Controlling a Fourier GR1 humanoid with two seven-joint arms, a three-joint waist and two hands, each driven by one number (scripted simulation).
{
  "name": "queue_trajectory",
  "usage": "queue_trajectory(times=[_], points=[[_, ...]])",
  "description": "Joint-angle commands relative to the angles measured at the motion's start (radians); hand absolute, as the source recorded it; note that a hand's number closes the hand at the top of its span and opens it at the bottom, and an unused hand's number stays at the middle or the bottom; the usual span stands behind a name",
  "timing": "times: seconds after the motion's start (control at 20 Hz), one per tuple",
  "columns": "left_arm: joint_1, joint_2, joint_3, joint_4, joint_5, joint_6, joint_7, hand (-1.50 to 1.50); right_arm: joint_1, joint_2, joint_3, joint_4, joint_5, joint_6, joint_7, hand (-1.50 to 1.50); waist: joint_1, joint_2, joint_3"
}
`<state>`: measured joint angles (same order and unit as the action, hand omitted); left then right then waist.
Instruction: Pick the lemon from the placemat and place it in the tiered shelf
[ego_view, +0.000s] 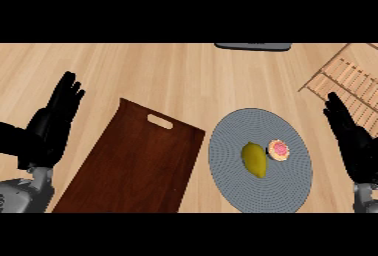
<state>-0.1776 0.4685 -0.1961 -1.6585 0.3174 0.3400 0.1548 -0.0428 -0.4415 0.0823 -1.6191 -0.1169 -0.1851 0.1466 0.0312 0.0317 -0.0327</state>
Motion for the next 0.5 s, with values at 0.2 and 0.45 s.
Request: queue_trajectory(times=[0.2, 0.45], points=[[-0.039, -0.01, 0.019, 0.06, 0.009, -0.045, -0.002, 0.0, -0.305, -0.007, -0.041, 0.084, -0.087, 0.171, -0.144, 1.5, -0.009, -0.024, 0.034], [-0.065, -0.024, 0.027, 0.141, 0.044, -0.093, 0.005, 0.0, -0.286, 0.099, -0.144, 0.23, -0.246, 0.162, -0.112, -1.5, -0.029, -0.02, 0.035]])
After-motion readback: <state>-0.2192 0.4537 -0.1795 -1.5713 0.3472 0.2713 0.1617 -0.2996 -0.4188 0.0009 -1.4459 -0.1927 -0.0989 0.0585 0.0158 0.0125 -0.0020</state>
